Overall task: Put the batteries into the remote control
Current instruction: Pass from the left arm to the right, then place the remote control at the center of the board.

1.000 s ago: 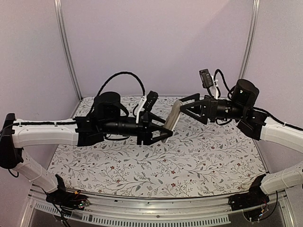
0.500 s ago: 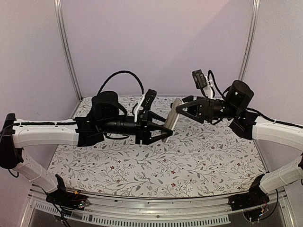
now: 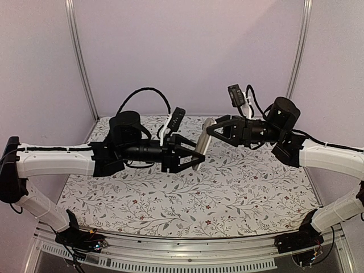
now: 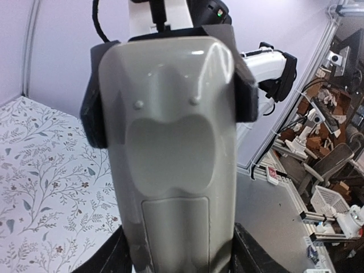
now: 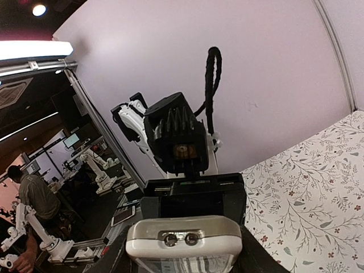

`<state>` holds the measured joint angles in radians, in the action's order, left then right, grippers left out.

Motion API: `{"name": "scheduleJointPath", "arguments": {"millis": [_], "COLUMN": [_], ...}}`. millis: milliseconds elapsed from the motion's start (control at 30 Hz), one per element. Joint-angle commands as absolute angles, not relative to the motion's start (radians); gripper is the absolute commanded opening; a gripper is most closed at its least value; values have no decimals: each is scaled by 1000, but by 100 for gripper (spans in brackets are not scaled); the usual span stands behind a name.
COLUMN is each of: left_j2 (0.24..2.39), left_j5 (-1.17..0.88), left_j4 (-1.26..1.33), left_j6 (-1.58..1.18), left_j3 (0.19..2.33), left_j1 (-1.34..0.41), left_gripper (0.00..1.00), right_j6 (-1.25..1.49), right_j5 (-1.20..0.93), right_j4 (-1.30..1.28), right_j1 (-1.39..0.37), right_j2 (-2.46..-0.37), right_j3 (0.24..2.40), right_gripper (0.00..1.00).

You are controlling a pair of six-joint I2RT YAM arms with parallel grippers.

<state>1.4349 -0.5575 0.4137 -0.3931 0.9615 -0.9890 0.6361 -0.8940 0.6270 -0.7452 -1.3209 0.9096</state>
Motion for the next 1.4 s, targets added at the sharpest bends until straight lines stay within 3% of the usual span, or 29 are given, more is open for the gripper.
{"name": "scheduleJointPath", "arguments": {"millis": [0,100,133,333,700,967,1367], "left_j2": [1401,1347,1321,1189,1164,1141,1138], "left_j5": [-507,-468,-437,-176,76,90,53], "left_j4": [438,358,327,189,-50,-47,58], "left_j6": [-364,-332,-319,-341,-502,-517,-539], "left_j3": [934,920,914,845,829,776,707], "left_j1": [-951,-933,-928,-867,-729,-700,-695], "left_gripper": [68,96,99,100,100,100,100], "right_j6": [677,619,590,324,87,-27,-69], "right_j5": [-885,-833,-807,-626,-258,-116,-29], "right_j4": [532,336,245,-260,-872,-1148,-1244], "right_j1": [-726,-702,-699,-698,-780,-836,-884], "right_j2": [-1338,-1339,-1339,-1413,-1847,-2166,-2388], "right_j3": [946,982,1002,1187,1651,1980,2140], "right_gripper": [23,20,19,18,18,20,25]}}
